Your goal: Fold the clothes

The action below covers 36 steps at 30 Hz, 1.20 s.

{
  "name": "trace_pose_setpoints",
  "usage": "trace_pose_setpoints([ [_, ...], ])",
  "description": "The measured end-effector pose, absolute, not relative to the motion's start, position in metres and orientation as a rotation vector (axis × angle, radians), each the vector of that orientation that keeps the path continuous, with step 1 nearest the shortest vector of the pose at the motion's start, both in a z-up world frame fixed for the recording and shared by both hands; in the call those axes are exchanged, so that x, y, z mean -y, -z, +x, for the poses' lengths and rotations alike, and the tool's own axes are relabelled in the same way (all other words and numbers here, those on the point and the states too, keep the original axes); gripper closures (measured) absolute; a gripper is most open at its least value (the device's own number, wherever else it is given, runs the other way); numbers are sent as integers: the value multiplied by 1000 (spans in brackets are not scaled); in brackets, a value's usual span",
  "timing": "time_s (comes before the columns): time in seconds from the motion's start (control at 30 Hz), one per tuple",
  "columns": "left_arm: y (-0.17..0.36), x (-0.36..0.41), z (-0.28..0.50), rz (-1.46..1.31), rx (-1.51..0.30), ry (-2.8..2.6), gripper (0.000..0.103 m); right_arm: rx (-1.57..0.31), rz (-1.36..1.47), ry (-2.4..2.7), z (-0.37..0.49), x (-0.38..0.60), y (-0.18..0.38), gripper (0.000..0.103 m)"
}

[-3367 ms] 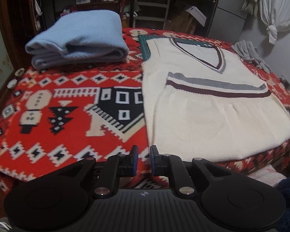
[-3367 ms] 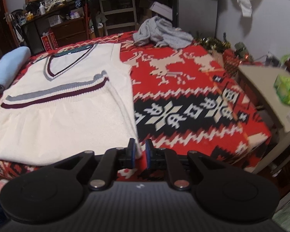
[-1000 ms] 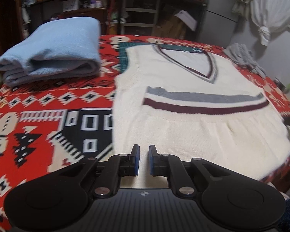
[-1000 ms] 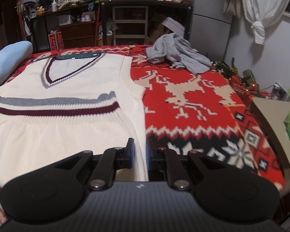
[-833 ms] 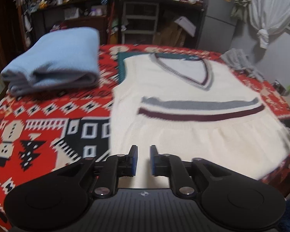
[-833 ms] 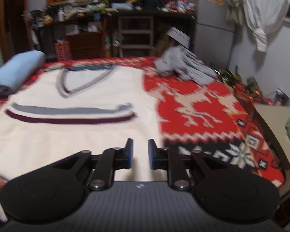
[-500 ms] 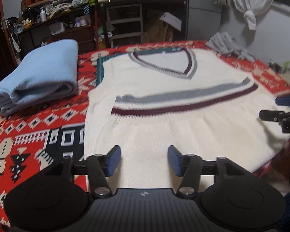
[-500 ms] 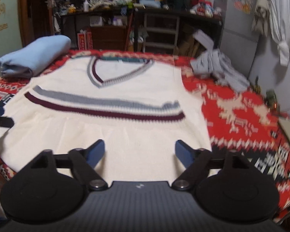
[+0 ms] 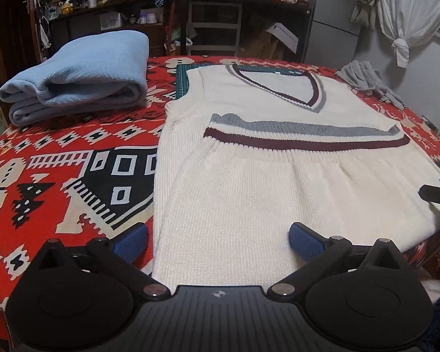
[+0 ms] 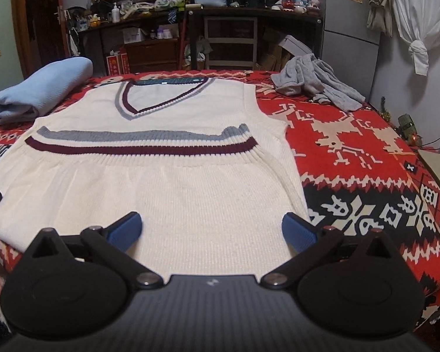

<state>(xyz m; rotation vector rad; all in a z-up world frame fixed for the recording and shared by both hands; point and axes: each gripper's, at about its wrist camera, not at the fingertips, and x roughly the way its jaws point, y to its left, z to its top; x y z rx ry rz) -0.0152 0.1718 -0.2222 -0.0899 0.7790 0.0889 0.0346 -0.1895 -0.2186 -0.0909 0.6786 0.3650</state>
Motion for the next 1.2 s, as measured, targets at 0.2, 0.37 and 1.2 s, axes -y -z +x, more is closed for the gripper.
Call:
trace_pose_setpoints([
  [0.2, 223, -172, -16, -71, -764, -76, 0, -676, -107, -358, 33, 186, 219, 0],
  [0.37, 222, -166, -17, -23, -752, -83, 0, -682, -106, -358, 32, 186, 218, 0],
  [1.2, 205, -65, -7, 39, -793, 394, 93, -778, -282, -709, -20, 103, 188, 100],
])
